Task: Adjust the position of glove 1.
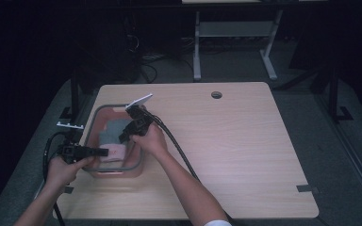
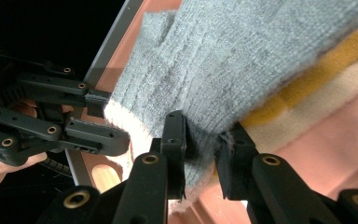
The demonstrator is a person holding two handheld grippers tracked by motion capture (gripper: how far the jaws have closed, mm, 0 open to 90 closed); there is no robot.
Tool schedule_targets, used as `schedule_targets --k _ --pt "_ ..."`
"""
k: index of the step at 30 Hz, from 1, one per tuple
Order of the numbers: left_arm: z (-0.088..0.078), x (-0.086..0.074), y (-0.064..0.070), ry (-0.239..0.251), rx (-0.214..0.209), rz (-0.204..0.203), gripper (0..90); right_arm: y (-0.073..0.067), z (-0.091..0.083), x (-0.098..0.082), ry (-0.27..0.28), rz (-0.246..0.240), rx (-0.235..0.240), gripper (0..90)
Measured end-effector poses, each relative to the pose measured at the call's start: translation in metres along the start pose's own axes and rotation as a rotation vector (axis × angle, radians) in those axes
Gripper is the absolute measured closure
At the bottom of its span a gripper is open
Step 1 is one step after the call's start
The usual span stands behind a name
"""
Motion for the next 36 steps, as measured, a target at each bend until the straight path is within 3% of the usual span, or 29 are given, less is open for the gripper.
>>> schedule_targets --k 11,16,36 --pt "0.000 0.000 -0.005 -0.014 0.031 0.001 64.4 0.005 -0.011 0.003 0.027 -0.015 -0.054 69.6" --pt "-0.002 0.002 -0.007 0.002 0.038 -0.001 62.2 0.007 -0.015 0.004 0.038 -0.021 -0.079 67.2" --pt "-0.011 0.014 -0.001 0.034 0.071 0.030 50.3 0.004 -0.029 0.004 0.062 -0.052 -0.096 61.3"
Point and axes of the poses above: each handheld gripper's, and its own axes: z roughly forward along the jaws, x roughly out of its top, y roughly to its right, the point moved 9 cm from there along z, roughly forward along the jaws, and after that the axes turned 3 degrees about -x, right-handed, at the moved point
